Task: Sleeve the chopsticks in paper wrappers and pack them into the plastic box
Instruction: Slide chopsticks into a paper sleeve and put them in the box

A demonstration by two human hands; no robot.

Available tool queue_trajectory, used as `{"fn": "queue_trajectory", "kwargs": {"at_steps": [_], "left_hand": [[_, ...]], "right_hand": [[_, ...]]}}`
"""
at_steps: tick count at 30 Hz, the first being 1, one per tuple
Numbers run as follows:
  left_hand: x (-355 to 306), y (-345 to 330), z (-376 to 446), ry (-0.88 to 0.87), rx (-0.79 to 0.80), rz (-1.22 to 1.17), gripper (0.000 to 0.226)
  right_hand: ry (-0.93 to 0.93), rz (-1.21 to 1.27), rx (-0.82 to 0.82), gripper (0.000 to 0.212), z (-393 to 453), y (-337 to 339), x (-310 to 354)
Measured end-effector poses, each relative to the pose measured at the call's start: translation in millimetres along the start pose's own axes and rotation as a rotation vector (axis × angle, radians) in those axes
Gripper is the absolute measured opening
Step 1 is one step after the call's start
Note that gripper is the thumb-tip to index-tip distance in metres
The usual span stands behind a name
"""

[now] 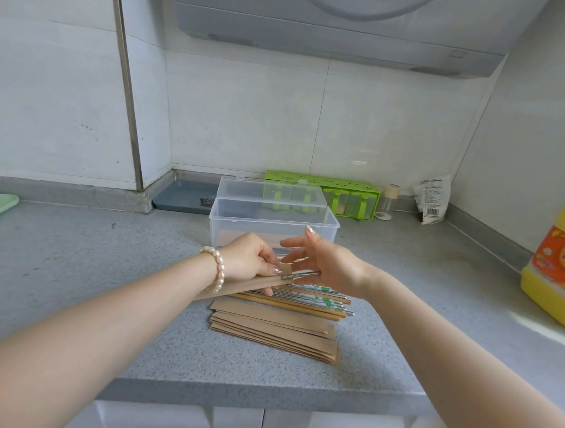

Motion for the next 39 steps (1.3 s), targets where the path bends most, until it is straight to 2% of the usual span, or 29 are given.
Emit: {"fn": "queue_trajectory", "kwargs": {"at_steps": [3, 4, 6, 8, 9, 12, 14, 19, 23, 28, 31, 34, 39], "left_hand": [[1, 1, 2, -0.002, -0.001, -0.011, 0.009], [2, 1, 2, -0.003, -0.005, -0.026, 0.009], [4, 4, 2, -0.007, -0.015, -0.028, 0.009], [9, 7, 2, 0.001, -0.019, -0.007, 0.009], [11, 9, 2, 0.012, -0.017, -0.002, 0.009], [21, 14, 4, 0.051, -0.018, 0.009, 0.009], [27, 15, 5, 0.076, -0.017, 0.019, 0.008], [35, 14, 8, 0.116, 0.008, -0.015, 0.004], [36, 14, 8, 0.123, 0.034, -0.059, 0.014], [36, 14, 6, 0.111, 0.049, -0.034, 0.011], [35, 12, 5, 0.107, 0.056, -0.043, 0.011], [32, 11, 3, 0.103, 0.067, -0.06, 0.01], [30, 12, 0, 0.087, 0.095, -0.104, 0.009]], "right_hand": [[0.015, 0.021, 0.011, 0.056, 3, -1, -1], [0.033, 0.055, -0.024, 0.052, 4, 3, 0], [0.067, 0.041, -0.201, 0.042, 1, 22, 0], [0.06, -0.218, -0.415, 0.024, -5, 46, -2], [0.014, -0.4, -0.459, 0.015, -6, 54, -7], [-0.197, -0.757, -0.371, 0.006, -2, 60, -34], [-0.257, -0.828, -0.342, 0.007, 0, 57, -46], [-0.247, -0.848, -0.387, 0.011, 4, 60, -49], [-0.235, -0.795, -0.412, 0.011, 2, 64, -48], [-0.169, -0.745, -0.419, 0.014, 0, 66, -51], [-0.112, -0.755, -0.477, 0.009, -3, 67, -50], [-0.022, -0.503, -0.525, 0.007, -16, 75, -37], [0.181, 0.146, -0.497, 0.006, -45, 95, -13]]}}
Point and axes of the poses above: each hand's wrist, its own z-axis towards the middle knuckle, its own y-axis out of the back of the hand, x = y × z, the point moved 5 cm from there along z, towards the middle knuckle, and after that the axes turned 9 degrees about x, right-handed, at the moved point
